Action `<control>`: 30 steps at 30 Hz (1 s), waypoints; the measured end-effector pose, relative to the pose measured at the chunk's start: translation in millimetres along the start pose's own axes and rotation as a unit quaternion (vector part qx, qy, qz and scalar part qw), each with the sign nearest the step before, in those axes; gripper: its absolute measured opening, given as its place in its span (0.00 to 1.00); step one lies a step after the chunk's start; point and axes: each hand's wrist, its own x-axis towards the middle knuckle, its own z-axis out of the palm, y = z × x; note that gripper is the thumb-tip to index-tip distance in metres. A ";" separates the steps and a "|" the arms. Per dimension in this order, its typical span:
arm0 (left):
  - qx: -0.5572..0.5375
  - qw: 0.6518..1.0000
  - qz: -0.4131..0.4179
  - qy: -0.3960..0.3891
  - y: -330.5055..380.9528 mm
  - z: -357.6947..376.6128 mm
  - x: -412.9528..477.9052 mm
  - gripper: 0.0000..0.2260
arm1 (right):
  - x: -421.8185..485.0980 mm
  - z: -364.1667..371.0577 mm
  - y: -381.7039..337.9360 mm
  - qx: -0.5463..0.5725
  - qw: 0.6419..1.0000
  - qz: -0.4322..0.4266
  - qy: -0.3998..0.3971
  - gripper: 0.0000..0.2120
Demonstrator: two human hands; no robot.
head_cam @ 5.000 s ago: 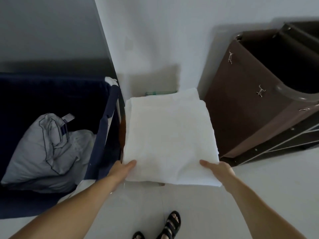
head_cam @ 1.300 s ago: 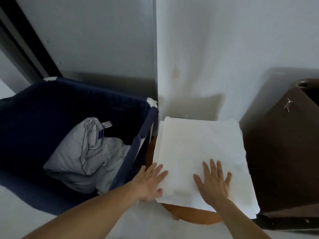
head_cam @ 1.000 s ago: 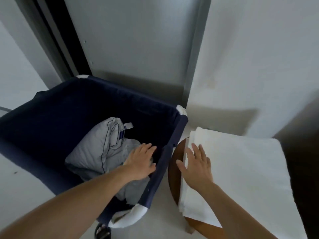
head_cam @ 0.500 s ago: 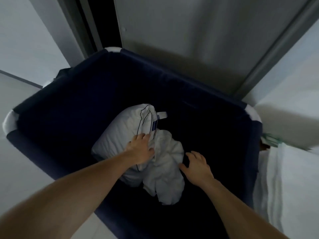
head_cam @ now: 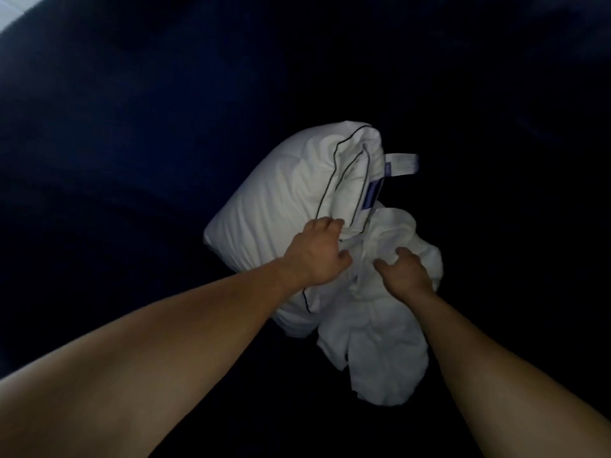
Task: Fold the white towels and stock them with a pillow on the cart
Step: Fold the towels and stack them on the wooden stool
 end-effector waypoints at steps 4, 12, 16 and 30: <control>0.011 0.999 0.046 -0.007 -21.6 37.6 34.3 0.35 | 76.3 43.3 13.3 0.032 0.999 0.024 0.005 0.45; -0.017 0.997 0.068 0.007 -63.3 85.3 44.6 0.31 | 158.2 102.8 31.0 0.041 0.995 0.067 0.054 0.35; -0.015 0.996 0.087 0.022 -60.7 82.7 33.9 0.28 | 139.0 83.3 49.5 0.081 0.990 0.073 0.094 0.21; -0.310 0.942 -0.066 -0.110 156.0 -44.2 -106.2 0.39 | -199.4 -49.4 -12.1 0.169 0.978 -0.037 0.118 0.13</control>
